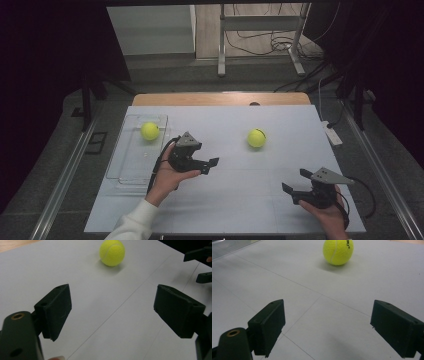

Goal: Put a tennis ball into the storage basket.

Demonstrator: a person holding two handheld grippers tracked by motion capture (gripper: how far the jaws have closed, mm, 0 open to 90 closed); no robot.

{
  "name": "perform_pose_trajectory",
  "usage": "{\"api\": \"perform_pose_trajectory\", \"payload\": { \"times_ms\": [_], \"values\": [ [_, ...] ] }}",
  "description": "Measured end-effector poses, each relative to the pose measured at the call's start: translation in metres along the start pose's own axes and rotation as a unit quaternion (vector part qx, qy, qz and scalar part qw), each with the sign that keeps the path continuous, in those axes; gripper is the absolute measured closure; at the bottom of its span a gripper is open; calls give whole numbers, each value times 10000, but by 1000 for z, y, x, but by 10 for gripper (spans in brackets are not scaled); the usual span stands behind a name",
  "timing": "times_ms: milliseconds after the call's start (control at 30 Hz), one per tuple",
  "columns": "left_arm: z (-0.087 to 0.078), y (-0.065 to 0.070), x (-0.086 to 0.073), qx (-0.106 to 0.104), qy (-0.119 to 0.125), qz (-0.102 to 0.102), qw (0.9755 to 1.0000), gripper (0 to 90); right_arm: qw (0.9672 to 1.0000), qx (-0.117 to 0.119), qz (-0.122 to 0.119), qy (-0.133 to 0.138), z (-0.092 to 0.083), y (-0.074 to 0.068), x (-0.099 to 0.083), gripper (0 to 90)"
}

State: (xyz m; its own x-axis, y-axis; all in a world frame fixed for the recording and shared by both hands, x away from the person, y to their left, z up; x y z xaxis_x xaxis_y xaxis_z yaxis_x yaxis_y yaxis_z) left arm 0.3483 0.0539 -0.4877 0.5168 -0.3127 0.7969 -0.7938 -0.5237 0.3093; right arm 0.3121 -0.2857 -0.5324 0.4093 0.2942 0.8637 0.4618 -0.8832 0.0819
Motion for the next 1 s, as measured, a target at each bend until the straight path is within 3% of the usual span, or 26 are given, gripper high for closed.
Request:
{"api": "perform_pose_trajectory", "payload": {
  "times_ms": [1000],
  "values": [
    [33,-9,19,-85,-274,-21,9996,161,10000,26,13,-7,0,0,0,127]
  ]
}}
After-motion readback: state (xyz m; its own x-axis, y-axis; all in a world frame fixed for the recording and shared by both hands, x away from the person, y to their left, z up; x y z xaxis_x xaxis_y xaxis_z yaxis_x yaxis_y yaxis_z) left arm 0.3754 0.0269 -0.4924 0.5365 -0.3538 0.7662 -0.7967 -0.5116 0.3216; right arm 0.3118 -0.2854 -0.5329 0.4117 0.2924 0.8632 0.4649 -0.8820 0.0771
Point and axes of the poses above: each handheld gripper's, and its own axes: z roughly forward along the jaws, x roughly out of its top, y roughly to its right, the point moved 6 cm from there along z, roughly forward along the jaws, and after that the axes turned 13 degrees about -x, right-handed, at the moved point
